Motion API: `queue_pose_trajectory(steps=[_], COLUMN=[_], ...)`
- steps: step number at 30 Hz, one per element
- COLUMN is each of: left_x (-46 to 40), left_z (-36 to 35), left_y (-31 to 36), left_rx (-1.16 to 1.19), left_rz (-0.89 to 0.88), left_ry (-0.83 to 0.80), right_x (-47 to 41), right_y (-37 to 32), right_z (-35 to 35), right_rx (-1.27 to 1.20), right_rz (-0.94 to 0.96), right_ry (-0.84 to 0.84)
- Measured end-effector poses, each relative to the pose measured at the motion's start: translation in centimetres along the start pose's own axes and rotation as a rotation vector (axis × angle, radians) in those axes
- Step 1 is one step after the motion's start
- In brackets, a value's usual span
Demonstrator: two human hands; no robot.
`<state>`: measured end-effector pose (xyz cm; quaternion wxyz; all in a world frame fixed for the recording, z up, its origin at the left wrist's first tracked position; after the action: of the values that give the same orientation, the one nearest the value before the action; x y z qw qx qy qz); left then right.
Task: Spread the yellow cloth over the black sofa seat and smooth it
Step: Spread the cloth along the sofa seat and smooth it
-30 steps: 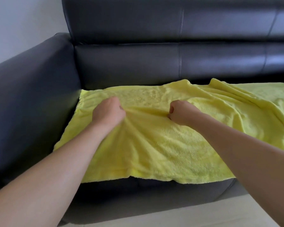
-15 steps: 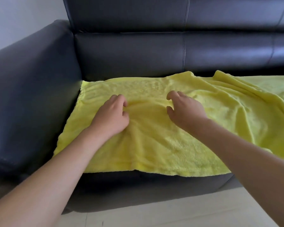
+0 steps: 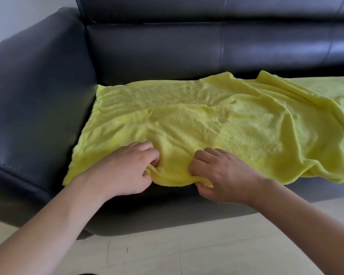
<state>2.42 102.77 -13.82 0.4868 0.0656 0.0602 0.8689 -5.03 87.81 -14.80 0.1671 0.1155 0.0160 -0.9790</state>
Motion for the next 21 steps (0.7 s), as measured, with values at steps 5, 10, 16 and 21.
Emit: queue_pose_trajectory(steps=[5, 10, 16, 21], left_x=[0.3, 1.1, 2.2, 2.5], left_z=[0.3, 1.9, -0.3, 0.5], left_y=[-0.5, -0.4, -1.2, -1.1], left_rx=[-0.013, -0.019, -0.016, -0.084], left_rz=[0.034, 0.031, -0.026, -0.045], left_ry=[0.078, 0.183, 0.160, 0.298], right_x=[0.3, 0.3, -1.0, -2.3], right_y=[0.3, 0.0, -0.6, 2.6], right_z=[0.1, 0.5, 0.8, 3.1], right_rx=[0.020, 0.006, -0.066, -0.295], right_rz=[-0.008, 0.004, 0.029, -0.166], right_ry=[0.080, 0.102, 0.082, 0.070])
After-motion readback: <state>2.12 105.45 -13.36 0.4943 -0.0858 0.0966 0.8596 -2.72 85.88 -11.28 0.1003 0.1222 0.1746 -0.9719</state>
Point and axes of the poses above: each hand's wrist, its own x-axis away from the middle knuckle, its own z-axis out of the back of the hand, y = z × x, the point moved 7 cm from there along -x, towards the middle knuckle, and after that the axes turned 9 degrees about -z, right-handed, at the moved point
